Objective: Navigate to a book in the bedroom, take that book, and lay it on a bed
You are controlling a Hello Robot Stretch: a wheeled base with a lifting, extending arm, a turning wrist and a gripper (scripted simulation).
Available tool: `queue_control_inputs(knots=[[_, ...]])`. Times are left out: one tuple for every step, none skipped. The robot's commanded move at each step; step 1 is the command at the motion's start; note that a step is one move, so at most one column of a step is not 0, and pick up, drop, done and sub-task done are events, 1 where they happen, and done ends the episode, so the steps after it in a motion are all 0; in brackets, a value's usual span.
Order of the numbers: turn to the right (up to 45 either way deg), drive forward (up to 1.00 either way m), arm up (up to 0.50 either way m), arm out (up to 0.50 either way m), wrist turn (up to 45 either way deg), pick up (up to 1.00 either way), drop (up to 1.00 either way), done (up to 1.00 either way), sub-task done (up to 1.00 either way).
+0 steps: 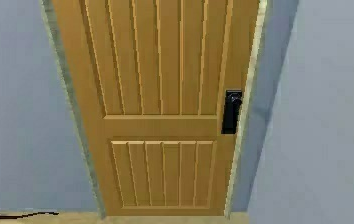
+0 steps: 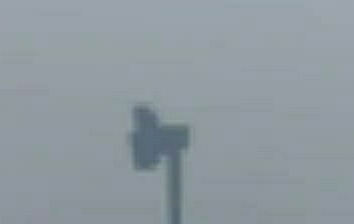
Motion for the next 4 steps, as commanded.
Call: queue_control_inputs(knots=[[-45.0,0.0,0.0,0.0,0.0,0.0,0.0,0.0,0.0],[-45.0,0.0,0.0,0.0,0.0,0.0,0.0,0.0,0.0],[-45.0,0.0,0.0,0.0,0.0,0.0,0.0,0.0,0.0],[-15.0,0.0,0.0,0.0,0.0,0.0,0.0,0.0,0.0]])
